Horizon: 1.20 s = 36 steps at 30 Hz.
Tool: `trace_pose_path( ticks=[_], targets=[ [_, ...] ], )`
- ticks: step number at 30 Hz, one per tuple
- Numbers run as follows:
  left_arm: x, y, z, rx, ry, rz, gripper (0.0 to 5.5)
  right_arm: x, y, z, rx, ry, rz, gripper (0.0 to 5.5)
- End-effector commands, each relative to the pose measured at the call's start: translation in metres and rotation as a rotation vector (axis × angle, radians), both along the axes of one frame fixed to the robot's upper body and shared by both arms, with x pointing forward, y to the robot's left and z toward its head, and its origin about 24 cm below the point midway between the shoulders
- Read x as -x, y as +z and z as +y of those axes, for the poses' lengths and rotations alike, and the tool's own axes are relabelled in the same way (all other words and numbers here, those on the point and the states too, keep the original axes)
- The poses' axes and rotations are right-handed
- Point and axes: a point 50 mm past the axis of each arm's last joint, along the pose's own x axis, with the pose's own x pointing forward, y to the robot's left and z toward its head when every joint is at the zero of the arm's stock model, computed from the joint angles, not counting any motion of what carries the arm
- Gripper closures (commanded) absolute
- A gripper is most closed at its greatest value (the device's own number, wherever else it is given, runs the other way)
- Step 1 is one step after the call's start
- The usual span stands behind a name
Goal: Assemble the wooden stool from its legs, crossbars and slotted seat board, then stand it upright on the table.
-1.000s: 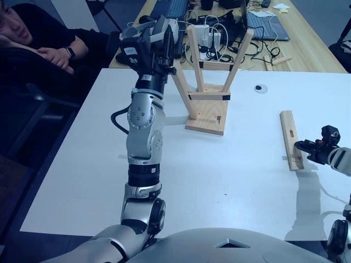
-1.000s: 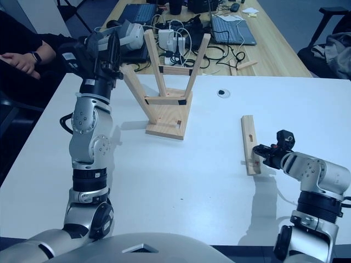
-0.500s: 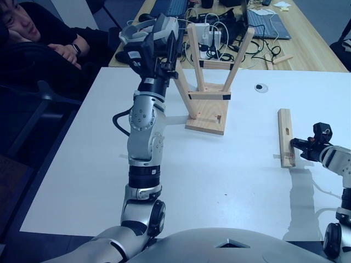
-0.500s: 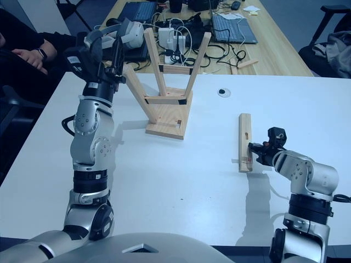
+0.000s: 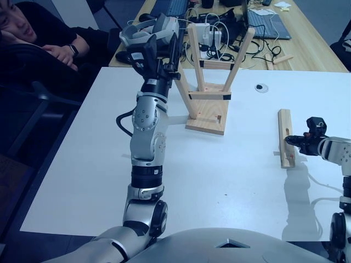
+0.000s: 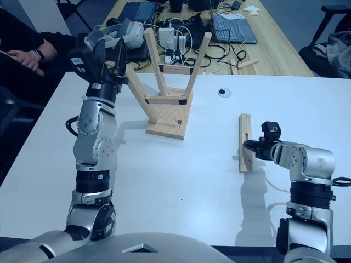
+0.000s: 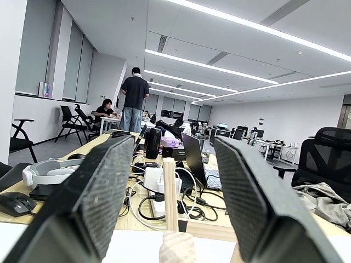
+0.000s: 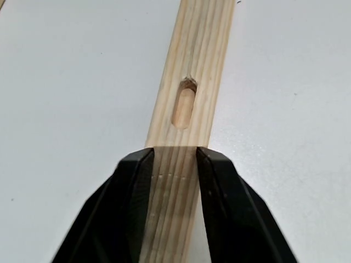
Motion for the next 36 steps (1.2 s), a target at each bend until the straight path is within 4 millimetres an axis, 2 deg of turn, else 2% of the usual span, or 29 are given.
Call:
trace_pose_path(
  ticks=[1,7,11,12,15,20,28,36],
  targets=[
    [0.001,-0.001,-0.002,0.009,0.003,0.007,2.84,0.022,-0.021,-0.011,0.112,0.076,0.165,4.08],
    [0.000,-0.003,-0.002,0.011,0.003,0.013,2.84,0.044,-0.042,-0.017,0.023,0.017,0.282,4.08],
    [-0.001,-0.005,-0.001,0.004,0.003,0.022,2.84,0.040,-0.041,-0.015,-0.124,-0.114,0.315,4.08],
    [-0.001,-0.005,-0.001,0.003,0.002,0.023,2.84,0.039,-0.040,-0.015,-0.133,-0.124,0.315,4.08],
    [-0.001,-0.006,-0.002,-0.002,-0.003,0.025,2.84,0.040,-0.041,-0.022,-0.006,-0.087,0.306,4.08],
    [0.000,-0.008,-0.001,-0.012,-0.005,0.032,2.84,0.046,-0.046,-0.013,-0.165,-0.142,0.355,4.08],
    [-0.001,-0.009,-0.001,-0.017,-0.006,0.036,2.84,0.052,-0.045,-0.011,-0.063,-0.049,0.358,4.32],
    [-0.001,-0.010,0.000,-0.022,-0.006,0.042,2.84,0.024,-0.015,-0.007,0.148,0.066,0.202,4.36]
  ],
)
